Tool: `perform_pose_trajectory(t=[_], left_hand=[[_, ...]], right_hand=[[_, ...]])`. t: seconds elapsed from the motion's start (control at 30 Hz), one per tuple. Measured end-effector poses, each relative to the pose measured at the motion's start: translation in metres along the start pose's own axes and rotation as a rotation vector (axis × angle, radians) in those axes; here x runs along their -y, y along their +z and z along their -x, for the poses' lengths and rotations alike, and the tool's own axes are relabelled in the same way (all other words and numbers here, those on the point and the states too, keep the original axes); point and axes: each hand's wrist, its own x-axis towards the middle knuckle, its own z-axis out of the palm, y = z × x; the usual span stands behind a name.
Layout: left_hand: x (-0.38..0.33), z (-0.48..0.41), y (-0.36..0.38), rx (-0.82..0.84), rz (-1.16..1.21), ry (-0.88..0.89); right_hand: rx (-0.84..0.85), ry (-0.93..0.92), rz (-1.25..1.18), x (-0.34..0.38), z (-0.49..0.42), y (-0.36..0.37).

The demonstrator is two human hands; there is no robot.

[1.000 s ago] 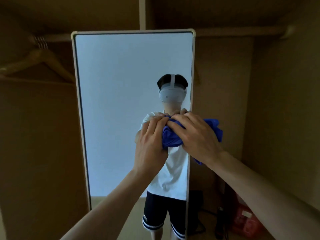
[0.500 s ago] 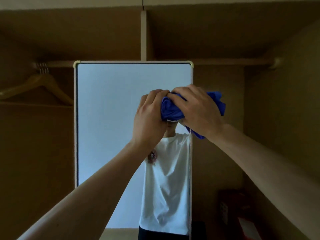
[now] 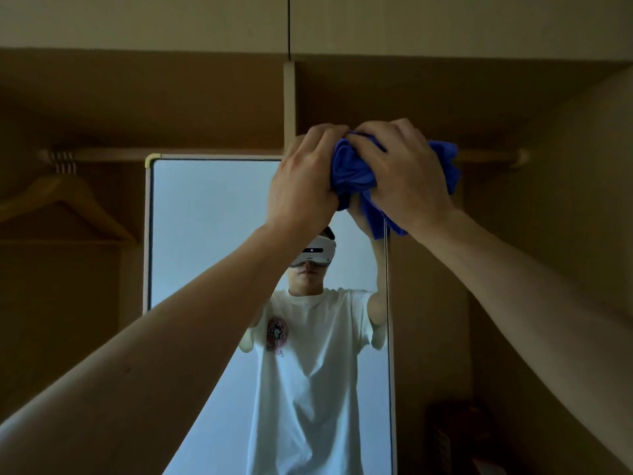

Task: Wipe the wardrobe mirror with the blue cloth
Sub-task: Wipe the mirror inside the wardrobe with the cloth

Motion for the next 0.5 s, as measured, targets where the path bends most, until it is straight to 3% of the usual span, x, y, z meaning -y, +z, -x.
perform_pose_trajectory(t=[0.17,0.5], left_hand=[[0.011,0.011,0.000,0.079,-0.036,0.018],[0.027,0.048,-0.014,0.041,-0.081,0.021]], right_hand=[[0.126,0.063,-0.054,0.018,0.009,0.003],[0.129,0.059,-0.178,0.054,0.026,0.007]])
